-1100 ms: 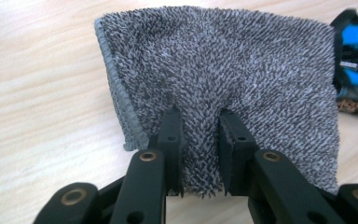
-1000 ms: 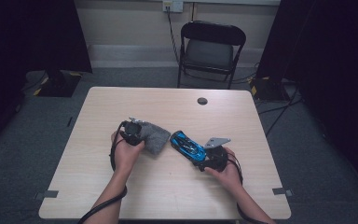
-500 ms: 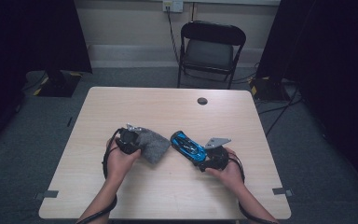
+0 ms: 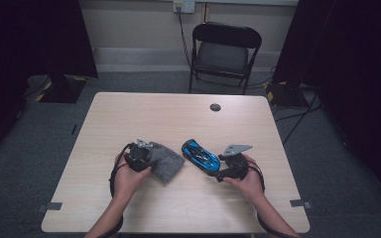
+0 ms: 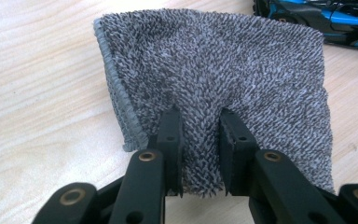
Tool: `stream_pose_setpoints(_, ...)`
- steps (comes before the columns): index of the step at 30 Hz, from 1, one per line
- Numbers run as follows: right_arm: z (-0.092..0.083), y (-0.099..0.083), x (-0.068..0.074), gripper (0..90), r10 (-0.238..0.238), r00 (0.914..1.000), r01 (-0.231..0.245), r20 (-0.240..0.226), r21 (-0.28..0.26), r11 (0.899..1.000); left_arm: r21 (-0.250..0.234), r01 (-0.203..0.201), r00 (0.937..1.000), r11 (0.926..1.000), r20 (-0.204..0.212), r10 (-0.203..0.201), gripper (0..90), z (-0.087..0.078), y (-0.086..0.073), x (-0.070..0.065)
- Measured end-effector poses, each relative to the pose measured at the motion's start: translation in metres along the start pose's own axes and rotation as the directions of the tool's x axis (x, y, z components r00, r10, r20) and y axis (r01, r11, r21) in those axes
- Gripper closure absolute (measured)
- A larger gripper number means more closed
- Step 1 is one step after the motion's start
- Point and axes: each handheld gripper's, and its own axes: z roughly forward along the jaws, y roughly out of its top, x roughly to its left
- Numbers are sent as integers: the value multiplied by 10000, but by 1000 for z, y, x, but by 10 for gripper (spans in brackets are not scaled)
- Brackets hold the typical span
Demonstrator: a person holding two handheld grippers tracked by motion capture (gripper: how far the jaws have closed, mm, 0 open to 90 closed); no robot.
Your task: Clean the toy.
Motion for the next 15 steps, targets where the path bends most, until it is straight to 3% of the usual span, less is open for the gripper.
stream_pose_setpoints(7,-12,7,-2,178,97,10000,-97,-20,-332,9994,70,-71,10000,10000,50,71,728,-2,-9,-1)
stream_pose_setpoints(12,-12,19,-9,194,548,9984,-555,-132,-622,9965,42,-35,9999,10000,151,34,727,-2,-10,-1)
stream_pose_setpoints(15,-8,27,-10,223,569,9980,-587,-272,-699,9958,32,11,9998,10000,218,-11,725,1,-12,-2)
